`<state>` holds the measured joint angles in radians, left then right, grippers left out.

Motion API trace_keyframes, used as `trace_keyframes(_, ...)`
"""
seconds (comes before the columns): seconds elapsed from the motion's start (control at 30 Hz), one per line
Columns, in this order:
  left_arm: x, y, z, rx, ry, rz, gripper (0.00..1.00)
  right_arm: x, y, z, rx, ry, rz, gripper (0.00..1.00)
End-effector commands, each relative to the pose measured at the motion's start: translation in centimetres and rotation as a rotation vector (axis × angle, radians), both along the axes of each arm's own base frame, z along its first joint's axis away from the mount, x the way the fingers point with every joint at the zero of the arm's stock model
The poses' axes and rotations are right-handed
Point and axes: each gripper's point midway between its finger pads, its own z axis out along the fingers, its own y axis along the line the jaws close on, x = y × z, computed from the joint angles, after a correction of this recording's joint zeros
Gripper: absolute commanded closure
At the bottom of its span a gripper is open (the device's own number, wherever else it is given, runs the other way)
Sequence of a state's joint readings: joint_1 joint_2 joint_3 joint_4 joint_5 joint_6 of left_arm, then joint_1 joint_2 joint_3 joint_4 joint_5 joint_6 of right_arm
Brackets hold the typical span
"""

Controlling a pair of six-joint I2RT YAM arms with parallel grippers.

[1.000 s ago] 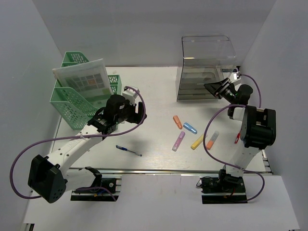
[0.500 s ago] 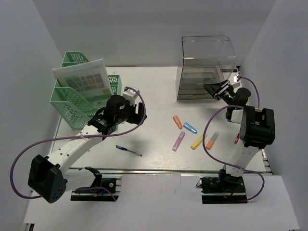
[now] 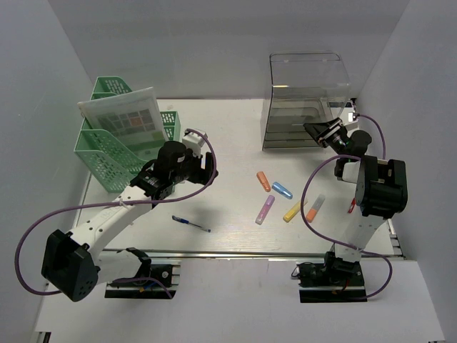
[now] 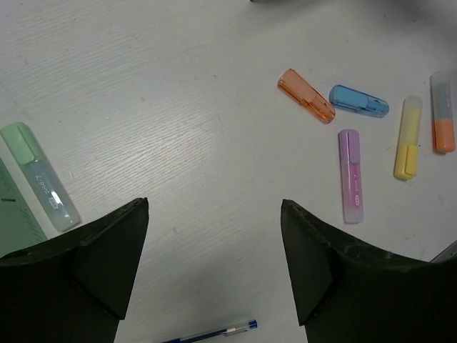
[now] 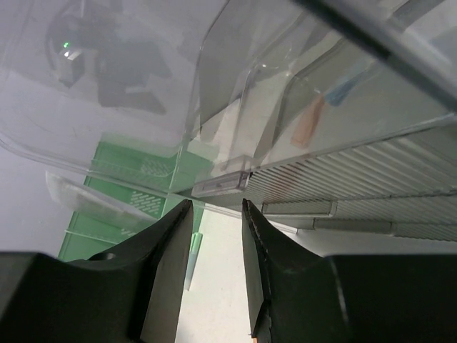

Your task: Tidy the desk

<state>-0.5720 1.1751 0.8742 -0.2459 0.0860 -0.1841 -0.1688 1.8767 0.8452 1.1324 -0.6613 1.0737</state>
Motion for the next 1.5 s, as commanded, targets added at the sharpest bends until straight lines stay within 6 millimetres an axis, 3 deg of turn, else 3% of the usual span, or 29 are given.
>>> trace_keyframes(0.0, 0.0, 0.0, 0.9, -0.019, -0.035, -0.009, 0.16, 1.5, -0.5, 1.2, -0.018, -0.055, -0.024, 0.6)
trace_keyframes(0.47, 0.1, 0.0, 0.8, -0.016, -0.033, -0.005, 0.16, 2.4, -0.8, 1.5, -0.007, -0.074, -0.026, 0.6)
trace_keyframes(0.77, 0.1, 0.0, 0.6, -0.013, -0.03, -0.005, 0.15, 2.3, -1.0, 2.8, 0.011, -0.128, -0.03, 0.67)
trace_keyframes(1.17, 0.0, 0.0, 0.7, -0.016, -0.032, -0.006, 0.16, 1.9, -0.8, 3.8, 0.011, -0.158, -0.024, 0.88)
trace_keyframes(1.47, 0.0, 0.0, 0.9, -0.02, -0.034, -0.007, 0.16, -0.1, -0.6, 5.6, 0.02, -0.201, -0.013, 0.92)
